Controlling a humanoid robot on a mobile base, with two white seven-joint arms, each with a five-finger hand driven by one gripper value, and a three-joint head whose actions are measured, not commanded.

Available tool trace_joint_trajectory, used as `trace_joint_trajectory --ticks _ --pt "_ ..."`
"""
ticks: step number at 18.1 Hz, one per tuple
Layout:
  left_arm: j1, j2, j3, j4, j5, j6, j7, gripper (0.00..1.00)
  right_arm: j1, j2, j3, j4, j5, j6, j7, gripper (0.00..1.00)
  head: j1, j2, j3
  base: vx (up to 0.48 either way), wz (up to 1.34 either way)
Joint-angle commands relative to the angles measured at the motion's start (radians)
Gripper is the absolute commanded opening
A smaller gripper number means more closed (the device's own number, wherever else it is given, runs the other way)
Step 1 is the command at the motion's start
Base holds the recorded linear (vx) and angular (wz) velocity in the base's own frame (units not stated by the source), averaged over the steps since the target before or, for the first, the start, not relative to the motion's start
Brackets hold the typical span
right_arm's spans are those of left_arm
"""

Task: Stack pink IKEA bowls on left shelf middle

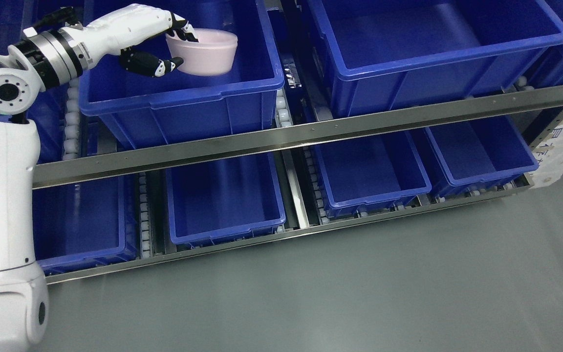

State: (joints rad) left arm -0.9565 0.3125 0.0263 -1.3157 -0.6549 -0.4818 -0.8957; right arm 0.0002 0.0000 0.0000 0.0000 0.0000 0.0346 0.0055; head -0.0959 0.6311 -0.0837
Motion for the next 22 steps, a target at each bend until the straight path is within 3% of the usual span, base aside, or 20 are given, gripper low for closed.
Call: trace_joint_trajectory --ticks 1,5,8,12,14,17,20,22 --pt "-0.040 0.014 0.003 0.059 -0.002 0.002 0.021 0.57 0.029 -0.017 -0.011 -0.034 0.000 -0.001 0.001 1.00 0.0000 0.000 0.000 -0.044 -0.03" --pt "-0.070 0.005 0.012 0.059 0.004 0.000 0.081 0.78 0.029 -0.017 -0.012 -0.034 0.000 -0.001 0.001 1.00 0.0000 0.000 0.000 -0.003 0.01" --pt "-0.080 -0.024 0.015 0.053 0.012 0.000 0.179 0.84 0.029 -0.017 -0.012 -0.034 0.000 0.001 0.001 1.00 0.0000 0.000 0.000 0.010 0.01" --pt "-0.113 -0.295 0.065 0.052 0.038 0.003 0.264 0.84 0.029 -0.017 -0.011 -0.034 0.000 -0.001 0.001 1.00 0.0000 0.000 0.000 0.000 0.00" --pt "-0.103 -0.295 0.049 0.052 0.084 0.002 0.265 0.84 0.029 -0.017 -0.011 -0.034 0.000 -0.001 0.001 1.00 0.0000 0.000 0.000 0.000 0.00" --pt "-0.064 -0.295 -0.208 0.050 0.347 0.014 0.317 0.86 0.029 -0.017 -0.011 -0.034 0.000 0.001 0.001 1.00 0.0000 0.000 0.000 0.000 -0.01" --pt "-0.005 -0.295 -0.460 0.018 0.408 0.049 0.551 1.00 0.029 -0.017 -0.012 -0.034 0.000 -0.001 0.001 1.00 0.0000 0.000 0.000 0.000 -0.01" --pt "0.036 -0.295 -0.622 -0.005 0.501 0.080 0.728 1.00 0.029 -0.017 -0.011 -0.034 0.000 0.001 0.001 1.00 0.0000 0.000 0.000 0.000 0.00"
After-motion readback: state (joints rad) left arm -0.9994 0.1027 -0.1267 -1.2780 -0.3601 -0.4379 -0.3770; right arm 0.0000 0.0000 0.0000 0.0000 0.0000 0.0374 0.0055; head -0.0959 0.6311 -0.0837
